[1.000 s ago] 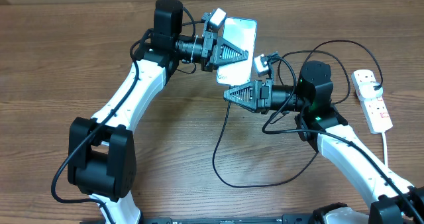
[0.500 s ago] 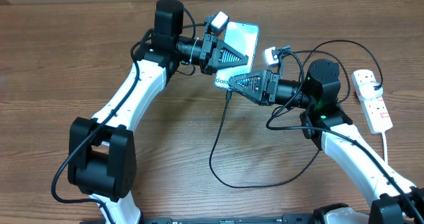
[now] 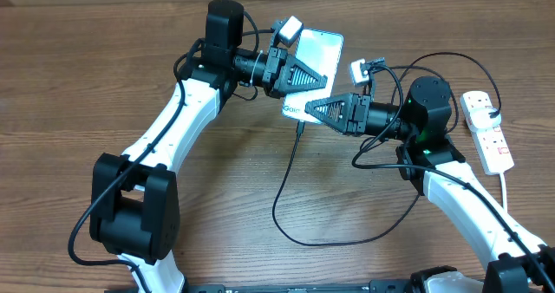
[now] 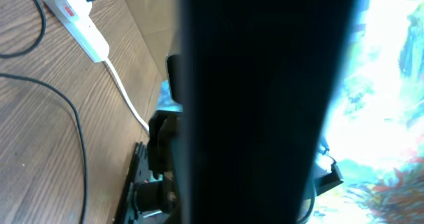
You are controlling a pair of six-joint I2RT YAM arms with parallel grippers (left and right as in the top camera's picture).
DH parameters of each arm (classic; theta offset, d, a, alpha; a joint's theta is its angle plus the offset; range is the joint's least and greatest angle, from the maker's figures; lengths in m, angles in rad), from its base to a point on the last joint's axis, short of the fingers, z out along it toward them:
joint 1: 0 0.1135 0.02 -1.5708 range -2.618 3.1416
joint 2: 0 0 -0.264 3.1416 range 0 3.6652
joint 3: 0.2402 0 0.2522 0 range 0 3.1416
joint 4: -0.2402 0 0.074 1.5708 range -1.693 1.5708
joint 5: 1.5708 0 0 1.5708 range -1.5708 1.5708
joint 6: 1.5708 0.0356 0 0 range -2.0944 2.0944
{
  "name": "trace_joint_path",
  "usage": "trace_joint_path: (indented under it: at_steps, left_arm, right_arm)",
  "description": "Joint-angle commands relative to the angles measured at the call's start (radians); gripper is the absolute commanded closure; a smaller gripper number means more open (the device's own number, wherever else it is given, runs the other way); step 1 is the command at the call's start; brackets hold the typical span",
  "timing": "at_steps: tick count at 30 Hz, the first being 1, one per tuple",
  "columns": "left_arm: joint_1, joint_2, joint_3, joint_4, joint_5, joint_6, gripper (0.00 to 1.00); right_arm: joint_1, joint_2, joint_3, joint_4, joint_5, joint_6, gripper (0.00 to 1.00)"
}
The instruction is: Plug charger to phone and switch on socket
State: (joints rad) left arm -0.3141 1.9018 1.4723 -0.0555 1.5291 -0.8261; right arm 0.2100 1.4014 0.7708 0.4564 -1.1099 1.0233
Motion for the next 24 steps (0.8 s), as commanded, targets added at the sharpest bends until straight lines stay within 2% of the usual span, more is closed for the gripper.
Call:
trace_joint_path:
  at_steps: [1, 4, 9, 11, 13, 17, 20, 24]
  left_arm:
    - [-0.02, -0.032, 0.005, 0.004, 0.03, 0.053, 0.96]
    - [-0.031, -0.032, 0.0, 0.001, 0.011, 0.063, 0.96]
    - [-0.036, -0.032, 0.0, 0.0, -0.033, 0.064, 0.93]
    - [-0.034, -0.032, 0.0, 0.0, -0.041, 0.064, 0.8]
    - [-0.03, -0.032, 0.0, 0.0, -0.051, 0.064, 0.63]
    - [-0.012, -0.032, 0.0, 0.0, -0.066, 0.065, 0.51]
    - [0.002, -0.032, 0.0, 0.0, -0.066, 0.064, 0.47]
    - [0.027, -0.031, 0.0, 0.0, -0.068, 0.072, 0.27]
  right_arm:
    - [-0.003, -0.008, 0.017, 0.014, -0.005, -0.003, 0.88]
    - [-0.003, -0.008, 0.017, 0.013, -0.006, -0.003, 0.96]
    - [-0.003, -0.008, 0.017, 0.009, -0.013, -0.003, 0.96]
    - [-0.003, -0.008, 0.017, 0.009, -0.018, -0.003, 0.96]
    - [-0.003, -0.008, 0.017, 0.006, -0.018, -0.003, 0.96]
    - [-0.003, -0.008, 0.017, 0.005, -0.017, -0.003, 0.96]
    - [-0.003, -0.008, 0.017, -0.021, -0.014, -0.003, 0.96]
    - [-0.003, -0.007, 0.017, -0.108, 0.003, -0.042, 0.96]
